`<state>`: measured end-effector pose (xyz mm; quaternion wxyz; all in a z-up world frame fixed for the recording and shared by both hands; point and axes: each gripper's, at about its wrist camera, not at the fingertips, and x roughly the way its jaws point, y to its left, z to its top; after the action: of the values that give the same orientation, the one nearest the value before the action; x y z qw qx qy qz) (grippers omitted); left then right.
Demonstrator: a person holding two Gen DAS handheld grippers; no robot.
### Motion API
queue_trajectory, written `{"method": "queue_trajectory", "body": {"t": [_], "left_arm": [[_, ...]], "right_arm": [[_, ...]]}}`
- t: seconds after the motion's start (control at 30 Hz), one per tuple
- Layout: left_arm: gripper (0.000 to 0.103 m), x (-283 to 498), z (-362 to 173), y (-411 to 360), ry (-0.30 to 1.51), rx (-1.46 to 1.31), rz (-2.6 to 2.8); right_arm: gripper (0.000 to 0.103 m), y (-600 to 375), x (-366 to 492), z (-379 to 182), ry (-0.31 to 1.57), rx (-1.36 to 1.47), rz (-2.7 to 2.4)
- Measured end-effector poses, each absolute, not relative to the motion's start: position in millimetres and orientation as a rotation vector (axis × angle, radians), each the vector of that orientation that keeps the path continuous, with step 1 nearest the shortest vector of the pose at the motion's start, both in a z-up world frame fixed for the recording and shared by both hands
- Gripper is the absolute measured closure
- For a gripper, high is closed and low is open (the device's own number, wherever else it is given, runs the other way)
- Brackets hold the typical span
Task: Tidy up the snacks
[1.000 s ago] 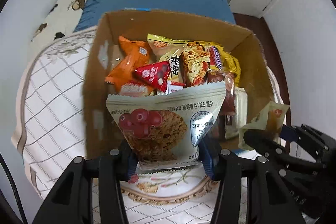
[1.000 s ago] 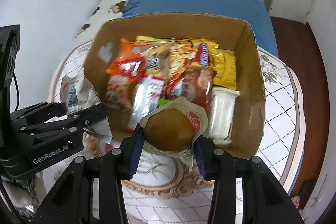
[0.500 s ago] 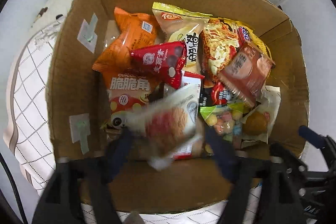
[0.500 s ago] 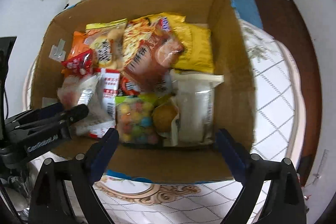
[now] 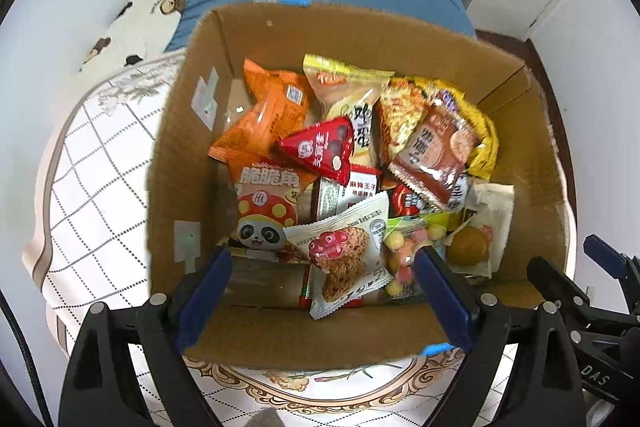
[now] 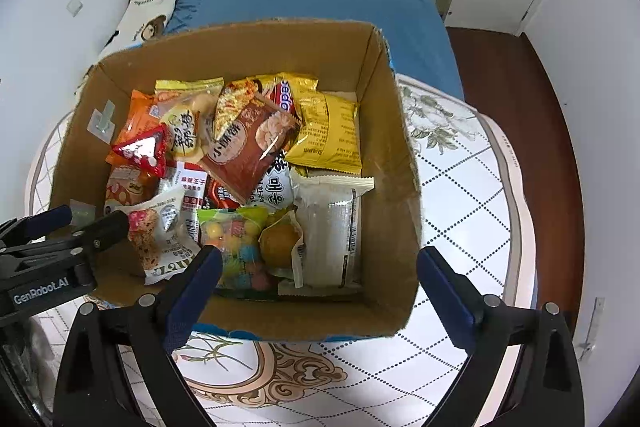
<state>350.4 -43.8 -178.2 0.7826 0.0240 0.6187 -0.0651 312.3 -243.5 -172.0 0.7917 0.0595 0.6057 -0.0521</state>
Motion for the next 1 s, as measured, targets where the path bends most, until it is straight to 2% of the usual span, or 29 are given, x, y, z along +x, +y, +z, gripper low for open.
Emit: {"method": "queue_trajectory", "body": {"t": [0.17, 0.43, 1.0], "left_arm": [[0.01, 334, -137, -37, 1.222, 0.055, -0.131], [0.01, 261, -75, -19, 1.041, 0.078, -0.101], [0.01, 131, 3, 12, 0.876, 0.053, -0.094]], "right_arm": [[0.003, -242, 292, -143, 1.229, 0.133, -0.11], [0.003, -233, 231, -83, 1.061, 0.113, -0.111], [0.0, -192, 84, 30, 0.804, 0.042, -0.093]]}}
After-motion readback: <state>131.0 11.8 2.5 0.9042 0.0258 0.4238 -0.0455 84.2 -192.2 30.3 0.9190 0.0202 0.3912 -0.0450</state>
